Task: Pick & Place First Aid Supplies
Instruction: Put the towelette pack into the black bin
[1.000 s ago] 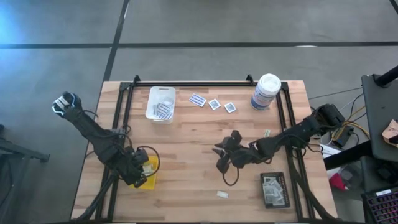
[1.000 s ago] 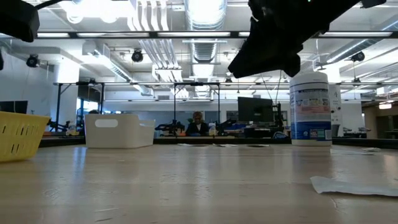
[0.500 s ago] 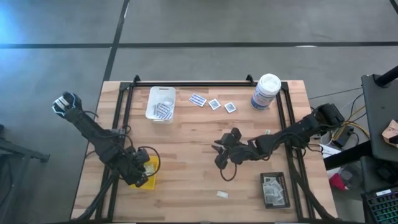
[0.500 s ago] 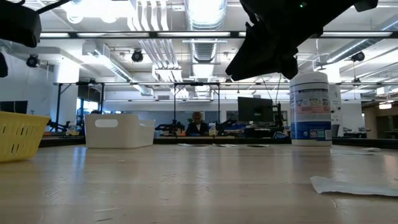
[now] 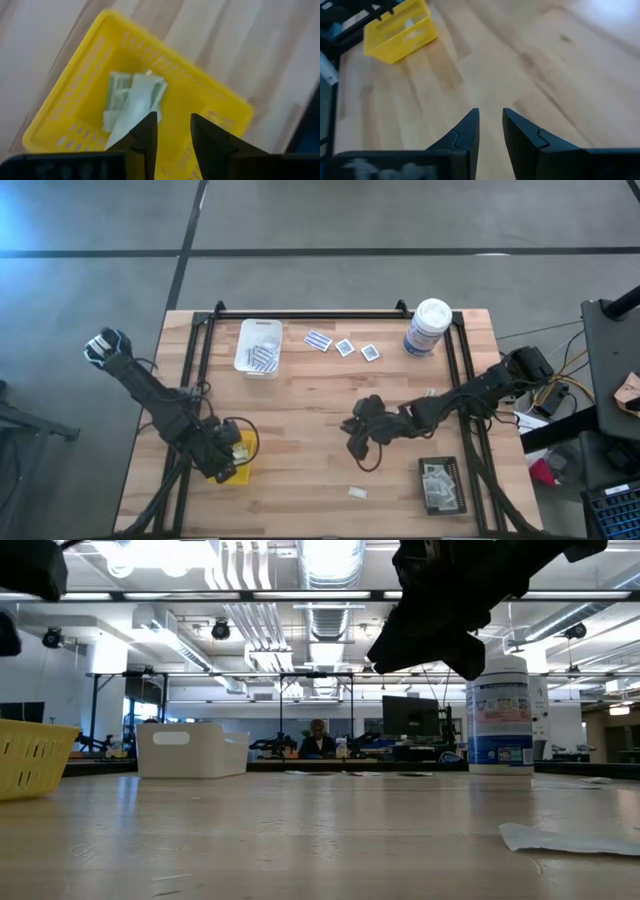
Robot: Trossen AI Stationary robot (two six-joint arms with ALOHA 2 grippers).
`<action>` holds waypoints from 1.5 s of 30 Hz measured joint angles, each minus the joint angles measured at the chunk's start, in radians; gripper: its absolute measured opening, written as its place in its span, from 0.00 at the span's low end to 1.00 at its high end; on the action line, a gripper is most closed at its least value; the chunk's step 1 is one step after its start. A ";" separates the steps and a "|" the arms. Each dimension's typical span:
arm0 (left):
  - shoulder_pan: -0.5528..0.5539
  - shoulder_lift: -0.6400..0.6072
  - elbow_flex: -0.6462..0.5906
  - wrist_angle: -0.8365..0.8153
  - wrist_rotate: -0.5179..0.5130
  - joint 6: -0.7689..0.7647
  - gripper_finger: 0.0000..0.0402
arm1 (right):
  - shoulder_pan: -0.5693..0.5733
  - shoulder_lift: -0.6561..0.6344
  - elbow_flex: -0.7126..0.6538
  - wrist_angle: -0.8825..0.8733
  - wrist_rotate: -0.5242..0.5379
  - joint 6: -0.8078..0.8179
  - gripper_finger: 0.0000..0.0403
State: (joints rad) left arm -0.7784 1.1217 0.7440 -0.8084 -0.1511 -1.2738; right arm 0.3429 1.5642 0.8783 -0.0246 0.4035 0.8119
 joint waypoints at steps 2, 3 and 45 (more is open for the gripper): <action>0.000 0.000 0.027 0.002 -0.021 0.038 0.27 | 0.004 0.000 0.000 0.000 -0.017 0.001 0.19; 0.000 0.000 0.040 0.003 -0.034 0.058 0.27 | 0.006 0.000 0.000 0.000 -0.017 0.001 0.19; 0.491 0.003 -0.054 0.669 0.003 0.863 0.27 | -0.130 -0.057 0.000 -0.269 0.273 0.125 0.20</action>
State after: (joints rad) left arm -0.2877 1.1244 0.6896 -0.1390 -0.1482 -0.4110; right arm 0.2130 1.5074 0.8783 -0.2934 0.6765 0.9372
